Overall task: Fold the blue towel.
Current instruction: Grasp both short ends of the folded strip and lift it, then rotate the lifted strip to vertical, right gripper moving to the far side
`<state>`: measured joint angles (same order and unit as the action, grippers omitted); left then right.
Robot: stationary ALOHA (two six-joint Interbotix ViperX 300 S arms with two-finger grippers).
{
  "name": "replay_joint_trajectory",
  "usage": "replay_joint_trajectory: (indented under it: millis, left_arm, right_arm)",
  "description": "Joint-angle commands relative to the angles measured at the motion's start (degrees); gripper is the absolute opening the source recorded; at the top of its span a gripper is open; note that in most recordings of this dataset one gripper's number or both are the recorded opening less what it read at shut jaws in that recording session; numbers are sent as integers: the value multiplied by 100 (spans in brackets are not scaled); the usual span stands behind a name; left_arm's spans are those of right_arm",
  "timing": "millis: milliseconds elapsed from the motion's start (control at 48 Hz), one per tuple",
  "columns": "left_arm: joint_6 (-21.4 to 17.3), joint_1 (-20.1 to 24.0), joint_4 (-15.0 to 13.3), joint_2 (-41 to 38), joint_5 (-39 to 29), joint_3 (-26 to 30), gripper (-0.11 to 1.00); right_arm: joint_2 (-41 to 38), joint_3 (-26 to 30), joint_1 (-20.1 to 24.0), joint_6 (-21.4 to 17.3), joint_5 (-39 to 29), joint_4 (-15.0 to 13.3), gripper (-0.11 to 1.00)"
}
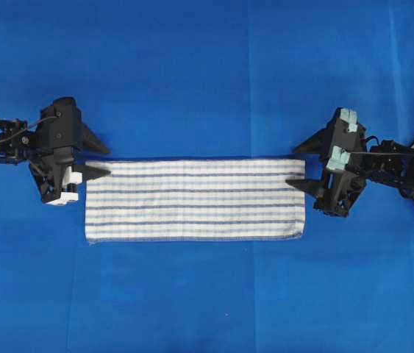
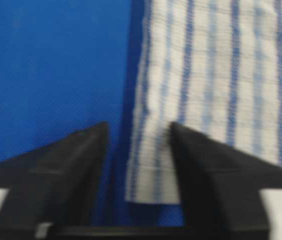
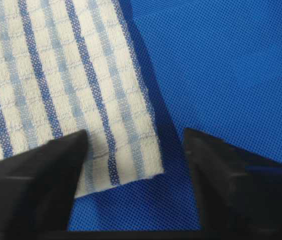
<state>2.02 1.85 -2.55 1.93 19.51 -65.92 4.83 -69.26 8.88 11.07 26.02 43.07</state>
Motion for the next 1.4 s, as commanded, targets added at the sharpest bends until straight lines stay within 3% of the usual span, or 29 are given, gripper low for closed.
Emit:
replay_joint_trajectory:
  millis: [0, 167, 333, 604, 812, 1083, 1229, 1375]
  left_arm:
    - [18, -35, 0, 53, -44, 9, 33]
    - [18, -62, 0, 53, -70, 26, 9]
    - [9, -79, 0, 62, -70, 62, 3]
    - [0, -132, 0, 308, -299, 167, 3]
    - [-35, -141, 0, 1239, -1301, 439, 3]
    - [-44, -141, 0, 2505, -2417, 606, 3]
    - [0, -211, 0, 2988, -2514, 536, 3]
    - [62, -325, 0, 2944, -2426, 554, 3]
  right_arm:
    - [44, 62, 0, 26, 18, 0, 46]
    - [62, 53, 0, 35, 26, 0, 12]
    - [114, 44, 0, 26, 18, 0, -2]
    - [457, 44, 0, 26, -26, 0, -3]
    - [1187, 18, -9, 132, -404, 0, -3]
    - [2514, 53, -9, 571, -1116, 0, -3]
    - [3085, 70, -26, 765, -1441, 0, -3]
    - [3155, 88, -105, 809, -1503, 0, -3]
